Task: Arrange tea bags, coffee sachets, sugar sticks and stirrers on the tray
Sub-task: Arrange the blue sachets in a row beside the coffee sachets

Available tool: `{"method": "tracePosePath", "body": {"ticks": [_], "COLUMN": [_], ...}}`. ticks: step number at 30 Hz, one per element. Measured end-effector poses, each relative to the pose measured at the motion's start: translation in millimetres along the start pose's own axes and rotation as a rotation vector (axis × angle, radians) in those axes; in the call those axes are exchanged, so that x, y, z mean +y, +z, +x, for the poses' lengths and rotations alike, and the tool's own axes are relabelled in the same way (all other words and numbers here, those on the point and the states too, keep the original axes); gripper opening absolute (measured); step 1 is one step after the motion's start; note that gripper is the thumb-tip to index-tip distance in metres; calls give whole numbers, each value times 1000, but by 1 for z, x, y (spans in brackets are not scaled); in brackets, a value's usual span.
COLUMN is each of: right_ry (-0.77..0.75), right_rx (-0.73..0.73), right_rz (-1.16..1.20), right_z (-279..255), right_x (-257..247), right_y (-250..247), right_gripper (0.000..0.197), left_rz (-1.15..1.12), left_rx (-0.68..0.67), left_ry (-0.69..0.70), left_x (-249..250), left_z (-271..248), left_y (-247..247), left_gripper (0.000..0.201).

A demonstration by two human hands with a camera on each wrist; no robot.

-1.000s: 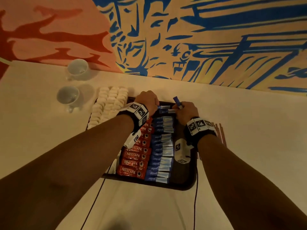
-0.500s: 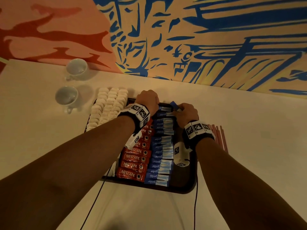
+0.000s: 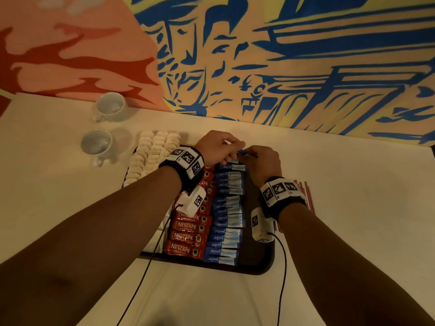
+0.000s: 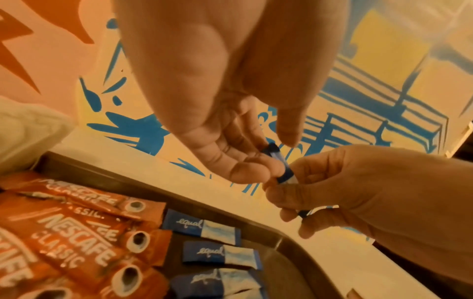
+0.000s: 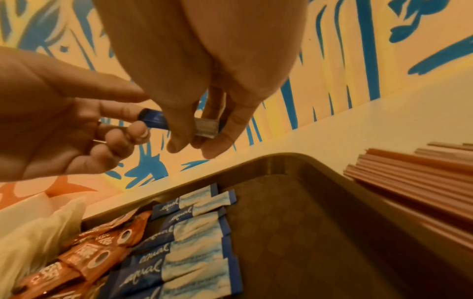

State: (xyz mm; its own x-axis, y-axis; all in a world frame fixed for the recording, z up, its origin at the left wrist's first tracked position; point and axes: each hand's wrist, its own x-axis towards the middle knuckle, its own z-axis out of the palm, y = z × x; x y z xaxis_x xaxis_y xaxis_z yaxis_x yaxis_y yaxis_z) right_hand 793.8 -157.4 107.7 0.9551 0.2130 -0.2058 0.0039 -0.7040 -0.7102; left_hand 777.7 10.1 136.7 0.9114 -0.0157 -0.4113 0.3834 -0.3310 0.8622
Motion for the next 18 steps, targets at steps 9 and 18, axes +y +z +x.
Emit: {"method": "tracePosePath", "body": {"ticks": [9, 18], "right_ry": [-41, 165], "right_rx": [-96, -157], "right_rz": [133, 525], "right_z": [-8, -13], "right_x": [5, 11], "right_y": [-14, -19], "right_gripper": [30, 10], "left_rz": [-123, 32], "left_rx": [10, 42], "left_ry": [-4, -6], "left_x": [-6, -17], "left_z": [-15, -21], "left_y": [-14, -20], "left_gripper": [24, 15]}}
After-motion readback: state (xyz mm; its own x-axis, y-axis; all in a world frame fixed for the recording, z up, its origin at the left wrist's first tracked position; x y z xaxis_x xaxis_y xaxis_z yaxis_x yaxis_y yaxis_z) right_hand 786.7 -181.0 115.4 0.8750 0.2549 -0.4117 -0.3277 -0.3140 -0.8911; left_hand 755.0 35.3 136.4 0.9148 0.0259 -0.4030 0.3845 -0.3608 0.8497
